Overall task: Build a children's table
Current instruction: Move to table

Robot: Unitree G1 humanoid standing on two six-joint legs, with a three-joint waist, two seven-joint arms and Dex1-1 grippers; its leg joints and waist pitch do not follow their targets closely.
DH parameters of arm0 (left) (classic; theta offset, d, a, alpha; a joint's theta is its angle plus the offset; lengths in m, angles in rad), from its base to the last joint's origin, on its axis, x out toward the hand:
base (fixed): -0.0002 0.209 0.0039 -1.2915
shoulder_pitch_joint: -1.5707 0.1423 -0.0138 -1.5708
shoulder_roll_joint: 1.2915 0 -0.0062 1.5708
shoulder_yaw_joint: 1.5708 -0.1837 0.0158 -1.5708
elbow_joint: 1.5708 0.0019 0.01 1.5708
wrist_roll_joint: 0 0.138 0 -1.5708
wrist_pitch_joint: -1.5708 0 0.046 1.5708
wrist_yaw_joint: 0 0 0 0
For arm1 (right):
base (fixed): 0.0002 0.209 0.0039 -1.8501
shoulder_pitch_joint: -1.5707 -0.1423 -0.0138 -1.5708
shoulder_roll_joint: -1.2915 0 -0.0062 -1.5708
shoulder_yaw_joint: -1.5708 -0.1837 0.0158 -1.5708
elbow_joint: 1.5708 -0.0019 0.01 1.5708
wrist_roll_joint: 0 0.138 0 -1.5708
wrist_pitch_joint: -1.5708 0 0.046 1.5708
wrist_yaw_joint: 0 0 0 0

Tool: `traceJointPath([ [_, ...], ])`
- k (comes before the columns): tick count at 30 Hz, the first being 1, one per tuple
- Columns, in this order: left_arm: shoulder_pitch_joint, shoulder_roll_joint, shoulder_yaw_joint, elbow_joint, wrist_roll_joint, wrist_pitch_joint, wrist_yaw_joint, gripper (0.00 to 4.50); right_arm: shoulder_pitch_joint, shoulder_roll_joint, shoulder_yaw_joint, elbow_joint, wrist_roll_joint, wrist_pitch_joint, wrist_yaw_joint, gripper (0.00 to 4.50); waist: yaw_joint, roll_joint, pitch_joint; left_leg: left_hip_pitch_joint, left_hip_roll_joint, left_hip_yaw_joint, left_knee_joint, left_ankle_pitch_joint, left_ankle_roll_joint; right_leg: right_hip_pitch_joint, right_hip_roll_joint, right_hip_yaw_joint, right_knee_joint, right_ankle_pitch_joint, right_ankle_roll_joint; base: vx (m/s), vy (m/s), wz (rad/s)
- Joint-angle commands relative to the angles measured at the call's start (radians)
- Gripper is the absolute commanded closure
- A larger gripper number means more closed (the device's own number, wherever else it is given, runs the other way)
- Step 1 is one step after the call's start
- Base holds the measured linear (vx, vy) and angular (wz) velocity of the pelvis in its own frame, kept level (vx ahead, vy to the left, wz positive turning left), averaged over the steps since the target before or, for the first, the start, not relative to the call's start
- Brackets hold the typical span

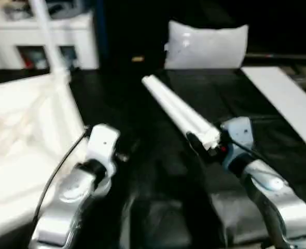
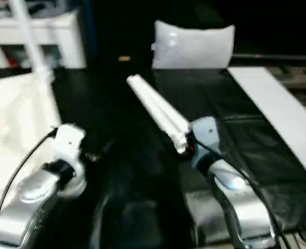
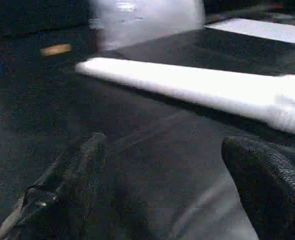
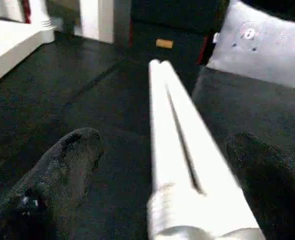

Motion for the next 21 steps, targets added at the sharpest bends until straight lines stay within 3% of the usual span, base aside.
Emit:
traceJointPath([
  [1, -0.007, 0.019, -0.043, -0.031, -0.025, 0.039, -0.059, 0.07, -0.048, -0.022, -0.022, 0.017, -0.003, 0.044, -0.001, 0.0, 0.014, -0.052, -0.052, -0.03, 0.013, -0.004, -0.016, 0.358, 0.256, 0.077, -0.068, 0.097, -0.112, 0.315, 0.048, 0.0, 0.0, 0.0],
  [2, -0.011, 0.024, -0.04, -0.032, -0.03, 0.046, -0.063, 0.07, -0.062, -0.024, -0.02, 0.023, -0.011, 0.051, -0.004, 0.0, 0.022, -0.038, -0.038, -0.063, 0.013, -0.017, -0.003, 0.241, 0.199, 0.102, -0.12, 0.13, -0.117, 0.288, 0.016, -0.034, -0.054, -0.01],
  [3, -0.024, 0.031, -0.024, -0.039, -0.059, 0.069, -0.079, 0.07, -0.1, -0.031, -0.009, 0.043, -0.032, 0.092, -0.016, 0.0, 0.028, -0.028, -0.053, -0.064, 0.035, -0.031, -0.027, 0.258, 0.098, 0.12, -0.112, 0.101, -0.089, 0.433, -0.061, -0.034, -0.054, -0.01],
  [4, -0.032, 0.036, -0.013, -0.044, -0.079, 0.084, -0.092, 0.07, -0.139, -0.042, 0.012, 0.068, -0.059, 0.149, -0.029, 0.0, 0.024, -0.027, -0.054, -0.065, 0.03, -0.03, -0.035, 0.284, 0.07, 0.12, -0.082, 0.087, -0.079, 0.514, -0.089, 0.017, -0.064, -0.04],
  [5, -0.042, 0.045, -0.006, -0.049, -0.093, 0.106, -0.103, 0.07, -0.164, -0.049, 0.026, 0.085, -0.076, 0.186, -0.037, 0.0, 0.023, -0.013, -0.052, -0.057, 0.028, -0.025, -0.04, 0.297, 0.046, 0.112, -0.059, 0.077, -0.076, 0.557, -0.127, -0.017, -0.066, 0.01],
  [6, -0.057, 0.063, -0.001, -0.057, -0.111, 0.133, -0.126, 0.07, -0.199, -0.051, 0.04, 0.117, -0.06, 0.226, -0.016, 0.0, 0.007, 0.011, -0.043, -0.046, 0.041, -0.023, -0.059, 0.277, 0.016, 0.103, -0.029, 0.052, -0.084, 0.426, -0.232, -0.017, -0.066, 0.01],
  [7, -0.066, 0.076, 0.001, -0.059, -0.12, 0.149, -0.142, 0.07, -0.22, -0.049, 0.048, 0.139, -0.044, 0.244, 0.002, 0.0, 0.006, 0.024, -0.037, -0.043, 0.061, -0.024, -0.069, 0.21, 0.003, 0.098, -0.028, 0.045, -0.09, 0.235, -0.274, -0.065, -0.039, -0.03],
  [8, -0.066, 0.076, 0.001, -0.059, -0.12, 0.149, -0.142, 0.07, -0.22, -0.049, 0.048, 0.139, -0.044, 0.244, 0.002, 0.0, 0.003, 0.021, -0.031, -0.04, 0.069, -0.022, -0.074, 0.149, -0.001, 0.094, -0.026, 0.042, -0.101, 0.137, -0.283, -0.085, -0.009, -0.01],
  [9, -0.079, 0.095, 0.004, -0.068, -0.134, 0.17, -0.17, 0.07, -0.252, -0.051, 0.063, 0.172, -0.034, 0.245, 0.028, 0.0, 0.006, 0.032, -0.024, -0.034, 0.076, -0.021, -0.078, 0.076, -0.004, 0.088, -0.029, 0.041, -0.107, 0.041, -0.288, -0.085, -0.009, -0.01],
  [10, -0.104, 0.135, 0.009, -0.087, -0.159, 0.21, -0.215, 0.07, -0.324, -0.028, 0.064, 0.252, -0.004, 0.267, 0.05, 0.0, 0.002, 0.035, -0.015, -0.023, 0.084, -0.018, -0.089, -0.096, -0.019, 0.08, -0.032, 0.037, -0.126, -0.16, -0.282, -0.091, -0.004, 0.06],
  [11, -0.113, 0.149, 0.011, -0.092, -0.166, 0.223, -0.228, 0.07, -0.347, -0.02, 0.064, 0.28, 0.0, 0.271, 0.053, 0.0, -0.003, 0.034, -0.01, -0.017, 0.083, -0.02, -0.092, -0.209, -0.037, 0.072, -0.038, 0.034, -0.135, -0.307, -0.264, -0.104, -0.015, 0.05],
  [12, -0.131, 0.179, 0.01, -0.092, -0.162, 0.242, -0.245, 0.07, -0.395, -0.012, 0.08, 0.351, -0.027, 0.253, 0.055, 0.0, -0.004, 0.035, -0.009, -0.022, 0.087, -0.02, -0.093, -0.237, -0.056, 0.072, -0.043, 0.031, -0.141, -0.371, -0.236, -0.104, -0.015, 0.05],
  [14, -0.141, 0.193, 0.015, -0.088, -0.164, 0.255, -0.249, 0.07, -0.429, -0.003, 0.089, 0.404, -0.044, 0.245, 0.056, 0.0, 0.002, 0.036, -0.007, -0.021, 0.087, -0.011, -0.093, -0.213, -0.058, 0.068, -0.045, 0.034, -0.152, -0.4, -0.21, -0.091, -0.029, 0.06],
  [15, -0.15, 0.2, 0.021, -0.083, -0.165, 0.265, -0.248, 0.07, -0.455, 0.006, 0.095, 0.445, -0.056, 0.233, 0.055, 0.0, 0.002, 0.039, -0.008, -0.019, 0.087, -0.008, -0.092, -0.211, -0.063, 0.063, -0.046, 0.034, -0.149, -0.406, -0.213, -0.079, -0.034, 0.09],
  [17, -0.168, 0.211, 0.041, -0.071, -0.174, 0.295, -0.235, 0.07, -0.524, 0.019, 0.132, 0.55, -0.1, 0.203, 0.059, 0.0, 0.001, 0.041, -0.009, -0.027, 0.086, -0.003, -0.092, -0.208, -0.073, 0.062, -0.045, 0.027, -0.152, -0.463, -0.193, -0.055, -0.038, 0.05],
  [19, -0.173, 0.231, 0.053, -0.068, -0.182, 0.325, -0.241, 0.07, -0.602, 0.035, 0.186, 0.675, -0.145, 0.178, 0.072, 0.0, 0.0, 0.04, -0.013, -0.031, 0.084, 0.0, -0.092, -0.189, -0.074, 0.064, -0.043, 0.025, -0.152, -0.449, -0.182, -0.026, -0.018, 0.01],
  [21, -0.174, 0.242, 0.054, -0.071, -0.186, 0.337, -0.248, 0.07, -0.634, 0.043, 0.198, 0.73, -0.151, 0.169, 0.074, 0.0, 0.001, 0.04, -0.014, -0.04, 0.087, -0.001, -0.095, -0.178, -0.072, 0.066, -0.045, 0.023, -0.15, -0.439, -0.182, 0.0, 0.0, 0.0],
])
